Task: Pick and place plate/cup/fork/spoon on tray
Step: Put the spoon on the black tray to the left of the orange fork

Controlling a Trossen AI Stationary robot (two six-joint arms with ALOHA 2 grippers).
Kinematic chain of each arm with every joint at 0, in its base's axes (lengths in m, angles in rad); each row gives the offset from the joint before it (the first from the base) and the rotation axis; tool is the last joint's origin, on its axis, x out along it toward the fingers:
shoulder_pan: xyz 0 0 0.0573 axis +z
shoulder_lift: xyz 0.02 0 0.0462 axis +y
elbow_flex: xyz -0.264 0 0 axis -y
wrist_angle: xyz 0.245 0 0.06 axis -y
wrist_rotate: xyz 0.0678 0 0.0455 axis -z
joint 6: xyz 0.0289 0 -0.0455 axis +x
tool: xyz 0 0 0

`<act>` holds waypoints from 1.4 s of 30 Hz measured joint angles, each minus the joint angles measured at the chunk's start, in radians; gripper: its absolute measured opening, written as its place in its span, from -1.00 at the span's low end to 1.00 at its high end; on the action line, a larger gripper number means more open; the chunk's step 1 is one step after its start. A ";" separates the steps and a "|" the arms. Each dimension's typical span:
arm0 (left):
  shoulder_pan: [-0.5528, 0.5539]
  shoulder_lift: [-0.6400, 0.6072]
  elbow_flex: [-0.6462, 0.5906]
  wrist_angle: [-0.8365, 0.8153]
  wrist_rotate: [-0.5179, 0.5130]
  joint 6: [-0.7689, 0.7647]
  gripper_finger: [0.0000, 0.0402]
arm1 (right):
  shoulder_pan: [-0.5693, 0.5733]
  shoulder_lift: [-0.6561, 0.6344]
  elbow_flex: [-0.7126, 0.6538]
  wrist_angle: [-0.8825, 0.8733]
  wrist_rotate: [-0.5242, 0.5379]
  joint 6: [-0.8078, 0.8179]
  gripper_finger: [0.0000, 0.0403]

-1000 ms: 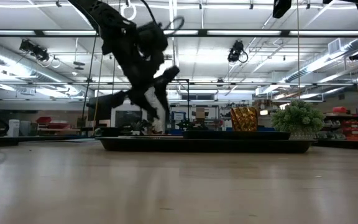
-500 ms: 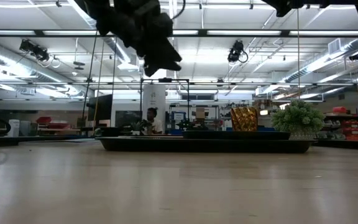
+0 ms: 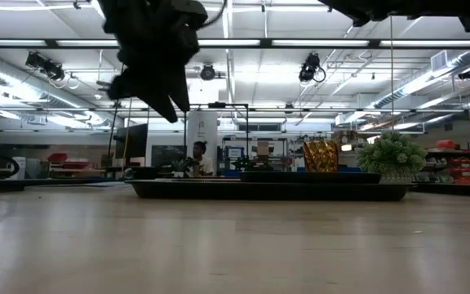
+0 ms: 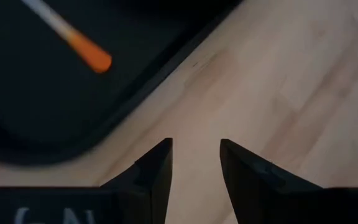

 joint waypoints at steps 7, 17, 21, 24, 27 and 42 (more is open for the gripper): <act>-0.229 0.010 0.000 -0.052 -0.320 -0.527 -0.30 | 0.012 0.087 0.000 -0.007 -0.229 0.169 -0.42; -0.478 0.128 -0.001 -0.195 -0.410 -1.245 -0.30 | 0.166 0.208 0.000 -0.031 -0.374 0.271 -0.42; -0.511 0.183 0.003 -0.175 -0.294 -1.346 -0.30 | 0.251 0.235 0.000 -0.053 -0.372 0.260 -0.42; -0.511 0.216 0.044 -0.183 -0.215 -1.365 -0.30 | 0.294 0.249 0.000 -0.062 -0.372 0.259 -0.42; -0.506 0.236 0.102 -0.207 -0.181 -1.374 -0.30 | 0.325 0.249 0.000 -0.074 -0.369 0.260 -0.42; -0.541 0.313 0.196 -0.480 0.205 -1.359 -0.53 | 0.397 0.254 0.000 -0.082 -0.364 0.235 -0.42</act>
